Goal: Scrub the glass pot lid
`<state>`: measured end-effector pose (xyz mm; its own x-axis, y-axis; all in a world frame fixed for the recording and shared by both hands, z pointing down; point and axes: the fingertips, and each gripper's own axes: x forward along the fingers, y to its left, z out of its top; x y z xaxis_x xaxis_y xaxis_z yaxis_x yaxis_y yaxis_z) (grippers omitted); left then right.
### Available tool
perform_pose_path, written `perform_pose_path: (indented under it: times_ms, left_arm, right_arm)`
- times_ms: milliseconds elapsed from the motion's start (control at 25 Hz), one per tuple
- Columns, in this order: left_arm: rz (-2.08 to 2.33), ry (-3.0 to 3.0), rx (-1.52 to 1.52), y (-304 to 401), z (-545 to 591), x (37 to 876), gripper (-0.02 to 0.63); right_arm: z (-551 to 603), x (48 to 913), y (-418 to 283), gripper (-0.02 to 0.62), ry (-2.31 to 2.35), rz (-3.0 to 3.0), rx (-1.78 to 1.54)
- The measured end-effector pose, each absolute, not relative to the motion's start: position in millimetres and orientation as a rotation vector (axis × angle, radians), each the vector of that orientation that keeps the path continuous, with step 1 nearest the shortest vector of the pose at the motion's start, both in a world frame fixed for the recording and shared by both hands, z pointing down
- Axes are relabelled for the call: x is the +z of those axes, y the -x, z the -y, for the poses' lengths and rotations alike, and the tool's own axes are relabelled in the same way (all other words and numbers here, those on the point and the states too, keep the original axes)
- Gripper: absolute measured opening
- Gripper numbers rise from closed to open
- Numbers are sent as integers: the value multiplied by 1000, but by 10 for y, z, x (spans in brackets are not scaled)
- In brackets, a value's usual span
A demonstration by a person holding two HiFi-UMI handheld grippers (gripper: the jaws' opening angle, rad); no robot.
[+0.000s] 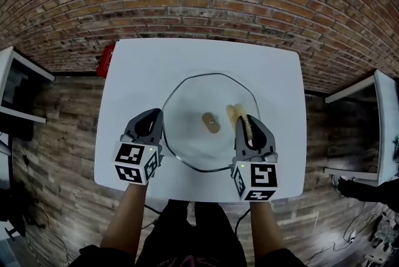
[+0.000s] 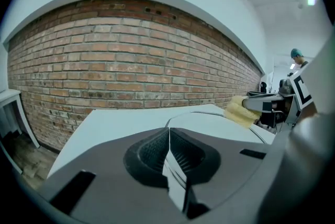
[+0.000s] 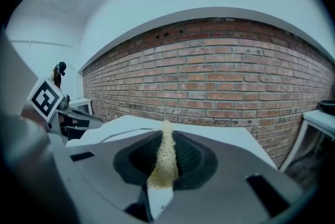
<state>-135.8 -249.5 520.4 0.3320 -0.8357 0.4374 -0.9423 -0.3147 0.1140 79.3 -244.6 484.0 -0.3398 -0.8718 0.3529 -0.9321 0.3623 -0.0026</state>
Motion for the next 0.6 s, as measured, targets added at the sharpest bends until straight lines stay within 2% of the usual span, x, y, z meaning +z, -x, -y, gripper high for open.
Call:
perform_pose_path:
  times_ms: [320,360,400,600]
  left_arm:
    - [1523,-2143,288,1429,2524,5377,16]
    - [1512,-2135,268,1425,2527,5395,54]
    - [1504,-2130,254,1418,2530,5409,121]
    - [1467,-2097,245,1377,2520,5519,135]
  right_arm:
    - [2450,4874,-821,58,-1589,2320,289]
    - [2449,4884,-823,58,-1587,2318,290]
    - [2447,4892,-824,58,-1584,2316,289]
    - [2437,4916,-827,58,-1572,2311,285]
